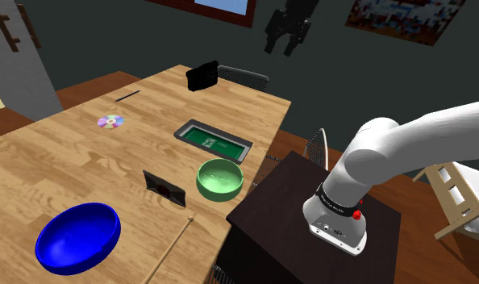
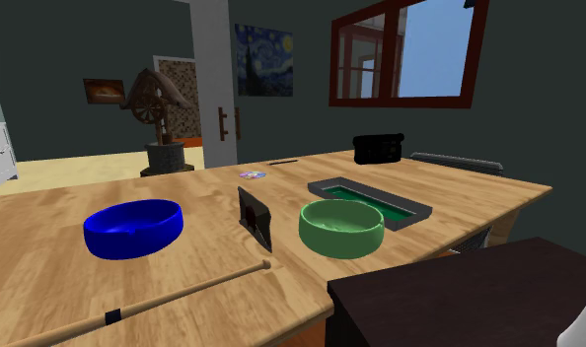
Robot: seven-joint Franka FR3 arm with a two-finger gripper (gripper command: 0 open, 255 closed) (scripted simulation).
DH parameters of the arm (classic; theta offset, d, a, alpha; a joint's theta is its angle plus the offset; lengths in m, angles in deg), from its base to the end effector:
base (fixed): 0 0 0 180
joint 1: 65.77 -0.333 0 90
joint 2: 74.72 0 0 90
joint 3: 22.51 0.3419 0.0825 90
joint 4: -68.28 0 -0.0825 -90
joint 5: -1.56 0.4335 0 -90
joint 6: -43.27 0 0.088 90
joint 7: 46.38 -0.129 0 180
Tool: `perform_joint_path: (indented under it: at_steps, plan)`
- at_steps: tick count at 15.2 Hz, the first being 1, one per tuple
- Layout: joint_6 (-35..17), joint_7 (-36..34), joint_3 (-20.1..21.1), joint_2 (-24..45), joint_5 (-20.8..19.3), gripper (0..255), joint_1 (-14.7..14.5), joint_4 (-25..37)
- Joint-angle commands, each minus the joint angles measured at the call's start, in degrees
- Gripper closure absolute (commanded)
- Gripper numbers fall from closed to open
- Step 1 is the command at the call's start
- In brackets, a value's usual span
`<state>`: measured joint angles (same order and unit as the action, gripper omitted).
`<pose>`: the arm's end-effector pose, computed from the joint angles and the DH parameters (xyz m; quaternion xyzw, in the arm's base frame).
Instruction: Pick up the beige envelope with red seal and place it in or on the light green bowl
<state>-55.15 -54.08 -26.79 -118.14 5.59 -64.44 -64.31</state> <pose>0.3636 -0.0346 0.6135 -0.9889 0.1096 -0.0780 0.0629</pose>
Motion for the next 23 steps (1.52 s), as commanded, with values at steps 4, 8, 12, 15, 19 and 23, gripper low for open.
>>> perform_joint_path:
  at_steps: [4, 8, 12, 15, 19, 23]
  plan:
    - [-4.1, -0.6, 2.3, 1.9, 0.9, 0, -1.5, -2.6]
    - [-9.6, -1.5, 5.3, 5.2, 2.1, 0, -3.6, -5.5]
    - [-15.3, -2.3, 8.4, 9.4, 3.1, 0, -5.7, -7.4]
    - [-19.5, -3.1, 10.7, 13.2, 3.6, 0, -7.1, -8.3]
    - [-25.1, -4.2, 13.9, 18.9, 4.0, 0, -8.9, -8.8]
    - [-30.4, -5.7, 17.0, 25.4, 3.5, 0, -10.4, -8.3]
